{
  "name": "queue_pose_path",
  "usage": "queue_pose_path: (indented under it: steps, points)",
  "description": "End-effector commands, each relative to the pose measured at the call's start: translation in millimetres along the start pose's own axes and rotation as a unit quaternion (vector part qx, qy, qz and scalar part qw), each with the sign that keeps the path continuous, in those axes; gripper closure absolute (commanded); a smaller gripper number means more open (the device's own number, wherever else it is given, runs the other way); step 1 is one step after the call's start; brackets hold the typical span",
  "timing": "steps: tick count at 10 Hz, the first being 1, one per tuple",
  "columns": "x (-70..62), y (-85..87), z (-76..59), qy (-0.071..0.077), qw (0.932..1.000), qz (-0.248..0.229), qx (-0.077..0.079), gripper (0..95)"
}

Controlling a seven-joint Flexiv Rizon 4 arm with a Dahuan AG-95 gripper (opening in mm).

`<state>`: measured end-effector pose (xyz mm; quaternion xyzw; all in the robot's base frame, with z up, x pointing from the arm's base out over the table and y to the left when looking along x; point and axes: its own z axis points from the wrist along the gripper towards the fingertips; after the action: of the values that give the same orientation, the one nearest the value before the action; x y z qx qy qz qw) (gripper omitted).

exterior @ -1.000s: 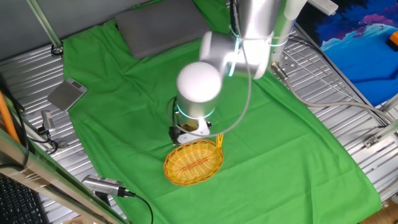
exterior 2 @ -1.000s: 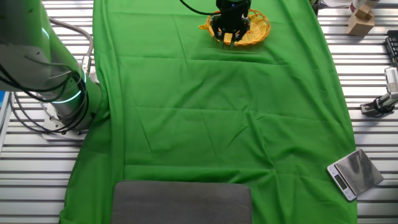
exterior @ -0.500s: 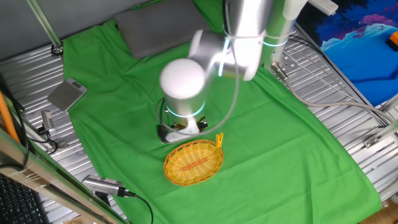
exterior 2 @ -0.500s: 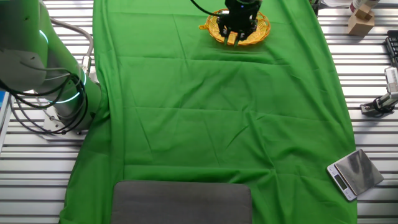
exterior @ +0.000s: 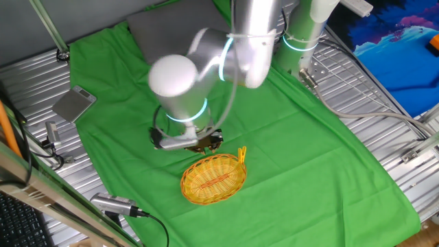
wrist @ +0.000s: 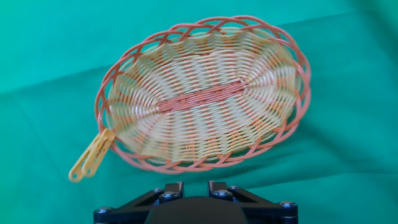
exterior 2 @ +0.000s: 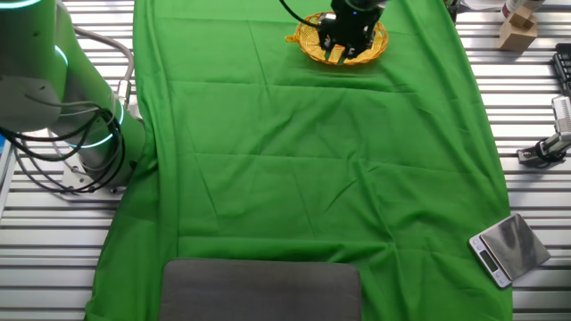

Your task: Use a clamp

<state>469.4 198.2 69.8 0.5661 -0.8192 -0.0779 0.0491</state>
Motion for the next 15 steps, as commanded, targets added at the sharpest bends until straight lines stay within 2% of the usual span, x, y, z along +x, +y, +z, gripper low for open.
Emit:
queue_pose_path:
  steps: [1, 5, 11, 15]
  points:
    - [-3.9, -2.1, -3.7, -0.029, 0.9979, 0.040, -0.042, 76.0]
    - [-8.1, -5.1, -7.6, -0.045, 0.9935, 0.067, -0.081, 76.0]
    - [-6.6, -3.4, -9.9, -0.038, 0.9941, 0.065, -0.078, 76.0]
    - [-6.6, -3.4, -9.9, -0.045, 0.9895, 0.109, -0.084, 76.0]
